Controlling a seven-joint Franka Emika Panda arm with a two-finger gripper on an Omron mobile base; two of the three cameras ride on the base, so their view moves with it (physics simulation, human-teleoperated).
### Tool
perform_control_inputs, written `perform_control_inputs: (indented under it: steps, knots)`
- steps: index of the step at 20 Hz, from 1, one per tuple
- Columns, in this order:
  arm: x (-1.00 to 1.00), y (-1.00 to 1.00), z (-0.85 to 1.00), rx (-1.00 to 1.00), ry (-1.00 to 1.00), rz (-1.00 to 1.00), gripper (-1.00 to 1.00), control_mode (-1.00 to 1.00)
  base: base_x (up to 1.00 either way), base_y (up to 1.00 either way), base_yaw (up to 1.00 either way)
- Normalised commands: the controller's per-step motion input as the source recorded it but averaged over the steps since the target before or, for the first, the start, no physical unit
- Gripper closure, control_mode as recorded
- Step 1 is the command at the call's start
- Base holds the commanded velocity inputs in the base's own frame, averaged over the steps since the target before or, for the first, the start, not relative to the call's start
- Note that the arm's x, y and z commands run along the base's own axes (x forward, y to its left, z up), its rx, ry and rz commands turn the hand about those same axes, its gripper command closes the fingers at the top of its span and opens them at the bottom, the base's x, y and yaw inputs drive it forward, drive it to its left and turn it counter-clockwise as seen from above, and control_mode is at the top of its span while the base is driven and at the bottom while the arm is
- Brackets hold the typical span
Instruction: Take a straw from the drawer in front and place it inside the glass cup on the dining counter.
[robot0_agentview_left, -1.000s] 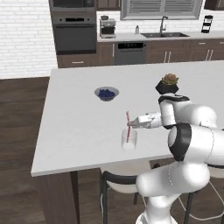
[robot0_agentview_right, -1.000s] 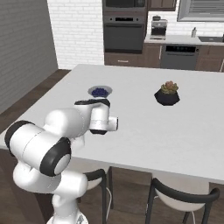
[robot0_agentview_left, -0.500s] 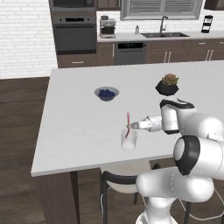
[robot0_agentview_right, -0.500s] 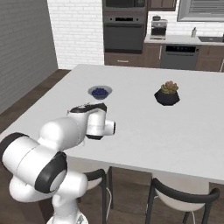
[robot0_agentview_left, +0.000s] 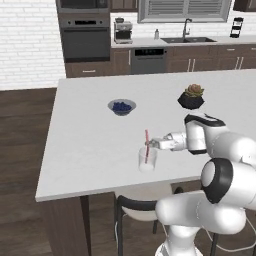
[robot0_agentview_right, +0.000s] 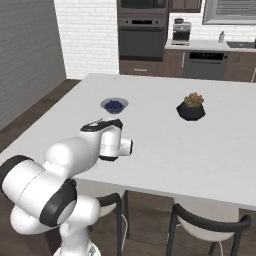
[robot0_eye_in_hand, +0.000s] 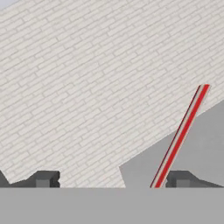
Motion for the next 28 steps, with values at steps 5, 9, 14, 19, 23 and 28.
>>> perform_control_inputs:
  steps: [5, 9, 14, 19, 23, 28]
  knots:
    - [0.00, -0.18, 0.08, -0.01, -0.06, 0.00, -1.00, -1.00, 0.00, 0.00, 0.00]
    - [0.05, -0.11, 0.05, -0.09, 0.00, -0.03, -1.00, -1.00, 0.00, 0.00, 0.00]
    - [0.16, -0.01, 0.00, -0.19, 0.00, -0.08, -1.00, -1.00, 0.00, 0.00, 0.00]
    - [0.12, -0.08, 0.00, -0.23, 0.03, -0.12, -1.00, -1.00, 0.00, 0.00, 0.00]
    - [0.08, -0.19, 0.00, -0.22, 0.14, -0.14, -1.00, -1.00, 0.00, 0.00, 0.00]
    - [0.01, -0.13, -0.04, -0.19, 0.20, -0.14, -1.00, -1.00, 0.00, 0.00, 0.00]
